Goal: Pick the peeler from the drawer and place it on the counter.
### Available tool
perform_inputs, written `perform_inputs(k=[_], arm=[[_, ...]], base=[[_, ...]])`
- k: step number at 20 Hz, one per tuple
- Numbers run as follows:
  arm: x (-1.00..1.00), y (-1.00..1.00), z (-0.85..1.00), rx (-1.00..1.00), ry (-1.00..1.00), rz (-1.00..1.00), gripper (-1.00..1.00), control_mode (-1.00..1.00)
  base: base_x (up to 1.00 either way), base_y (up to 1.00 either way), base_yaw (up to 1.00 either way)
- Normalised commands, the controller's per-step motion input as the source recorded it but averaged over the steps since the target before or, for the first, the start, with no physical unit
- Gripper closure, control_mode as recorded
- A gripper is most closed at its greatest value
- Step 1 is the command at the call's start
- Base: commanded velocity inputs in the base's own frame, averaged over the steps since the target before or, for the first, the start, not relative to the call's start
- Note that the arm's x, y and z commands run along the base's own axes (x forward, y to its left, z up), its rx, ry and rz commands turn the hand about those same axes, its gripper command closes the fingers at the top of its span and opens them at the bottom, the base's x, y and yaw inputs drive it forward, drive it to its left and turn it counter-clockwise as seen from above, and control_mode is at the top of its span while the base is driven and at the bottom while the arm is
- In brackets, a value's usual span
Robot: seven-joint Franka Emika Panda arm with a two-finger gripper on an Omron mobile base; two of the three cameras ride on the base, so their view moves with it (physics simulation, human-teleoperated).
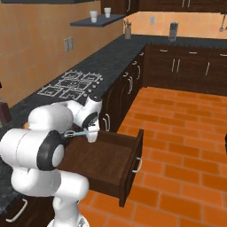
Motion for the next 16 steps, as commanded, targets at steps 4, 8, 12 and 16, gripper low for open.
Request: perform_inputs(k=[4,8,12,16], arm=[[0.23,1.00,0.89,-0.05,0.05,0.00,1.00,-1.00],[0.43,1.00,0.62,-0.16,0.13,0.00,1.00,-1.00],[0.69,1.00,0.11,-0.17,0.21,0.05,1.00,-1.00],[0.98,0.74,-0.84,-0.02,0.00,0.06,1.00,-1.00]], base=[[0.00,0.00,0.00],[0.00,0.00,0.00],[0.00,0.00,0.00],[0.00,0.00,0.00]])
